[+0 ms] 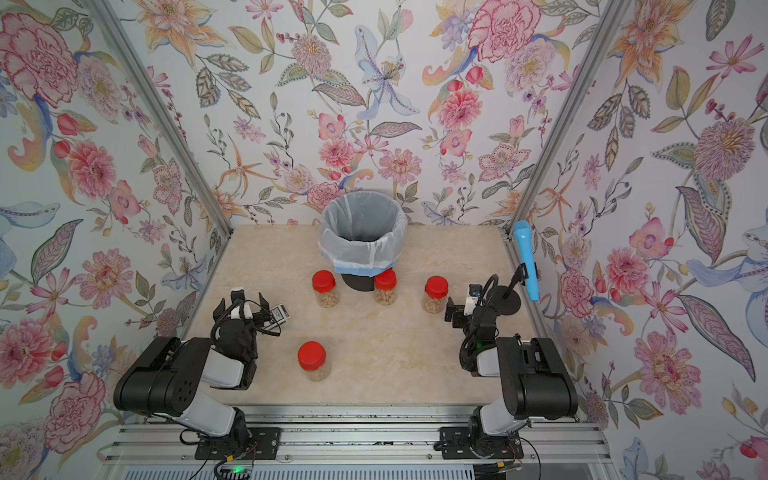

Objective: Empty moldy peanuts from jars
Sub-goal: Move the trash bin to the center of the board.

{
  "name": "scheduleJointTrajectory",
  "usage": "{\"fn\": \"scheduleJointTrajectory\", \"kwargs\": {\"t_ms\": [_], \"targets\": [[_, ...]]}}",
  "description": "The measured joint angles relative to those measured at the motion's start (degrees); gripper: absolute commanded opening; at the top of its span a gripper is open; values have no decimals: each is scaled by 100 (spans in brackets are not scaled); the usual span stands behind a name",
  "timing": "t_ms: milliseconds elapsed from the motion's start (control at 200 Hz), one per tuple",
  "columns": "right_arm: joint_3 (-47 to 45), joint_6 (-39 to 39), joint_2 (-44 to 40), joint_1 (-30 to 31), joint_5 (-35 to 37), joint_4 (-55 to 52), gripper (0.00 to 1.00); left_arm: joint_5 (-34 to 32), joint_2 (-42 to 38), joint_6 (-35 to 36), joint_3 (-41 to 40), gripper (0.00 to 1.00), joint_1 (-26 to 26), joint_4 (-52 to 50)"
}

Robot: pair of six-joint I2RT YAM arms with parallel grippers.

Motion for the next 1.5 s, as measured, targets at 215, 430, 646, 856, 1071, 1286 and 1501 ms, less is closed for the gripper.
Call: {"fn": "scheduleJointTrajectory", "kwargs": {"t_ms": [215, 430, 646, 856, 1071, 1286, 1501], "targets": [[0, 0, 0, 0, -2, 0, 100, 0, 0, 0, 0, 100, 0, 0], [0, 0, 0, 0, -2, 0, 100, 0, 0, 0, 0, 100, 0, 0], [0, 2, 0, 0, 0, 0, 100, 0, 0, 0, 0, 100, 0, 0], [0, 0, 0, 0, 0, 0, 100, 0, 0, 2, 0, 100, 0, 0], [291, 11, -208, -11, 136, -560, 100, -57, -31, 4, 2, 100, -15, -55], [885, 4, -570, -22, 155, -1196, 100, -155, -713, 28, 321, 100, -50, -675], [907, 122, -1078, -22, 153, -2061, 100, -168, -1040, 46, 254, 100, -87, -811]]}}
